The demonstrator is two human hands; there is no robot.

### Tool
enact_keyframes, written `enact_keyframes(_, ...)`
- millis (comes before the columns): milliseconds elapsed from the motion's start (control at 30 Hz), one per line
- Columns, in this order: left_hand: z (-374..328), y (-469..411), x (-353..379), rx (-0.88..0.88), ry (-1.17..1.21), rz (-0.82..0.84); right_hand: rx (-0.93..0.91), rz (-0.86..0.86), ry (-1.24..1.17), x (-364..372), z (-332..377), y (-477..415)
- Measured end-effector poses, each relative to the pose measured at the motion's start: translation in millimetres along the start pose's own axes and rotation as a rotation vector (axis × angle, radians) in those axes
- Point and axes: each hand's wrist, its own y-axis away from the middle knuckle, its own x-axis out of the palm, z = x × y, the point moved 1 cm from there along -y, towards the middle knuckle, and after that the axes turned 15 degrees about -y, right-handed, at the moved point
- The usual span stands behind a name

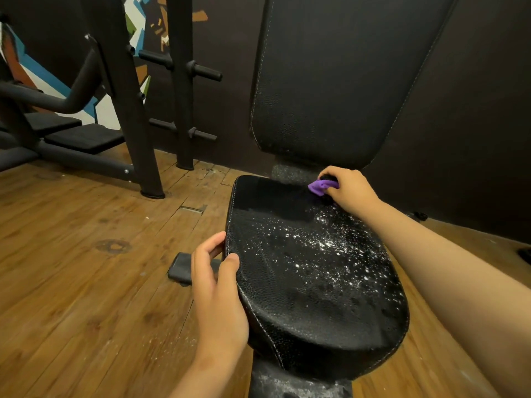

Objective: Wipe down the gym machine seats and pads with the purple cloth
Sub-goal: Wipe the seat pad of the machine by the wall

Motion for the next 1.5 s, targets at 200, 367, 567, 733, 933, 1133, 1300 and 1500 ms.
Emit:
enact_keyframes(200, 3, -1, -1, 0.025, 0.009, 0.009, 0.032, -0.037, -0.063, 4, -1, -6)
enact_keyframes(367, -1, 0, -3, 0.019, -0.008, 0.019, -0.140, 0.120, -0.178, -9, 22, 36)
enact_keyframes(567, -3, 2, -2, 0.008, 0.020, 0.021, -0.212, 0.285, -0.168, -30, 27, 57)
enact_keyframes(733, 0, 0, -2, 0.008, 0.013, 0.016, -0.096, 0.105, -0.152, -22, -9, 23)
enact_keyframes(933, 1, -1, -3, 0.032, -0.015, 0.008, 0.014, 0.015, -0.049, -13, -32, -4)
enact_keyframes(1133, 0, -2, -4, 0.042, -0.028, 0.029, -0.055, 0.152, -0.189, -34, -15, 32)
enact_keyframes(1300, 0, -2, -4, 0.046, -0.037, 0.031, -0.092, 0.327, -0.259, -58, -5, 79)
enact_keyframes(1500, 0, 2, -3, 0.041, 0.013, 0.057, -0.081, 0.312, -0.155, -64, -14, 74)
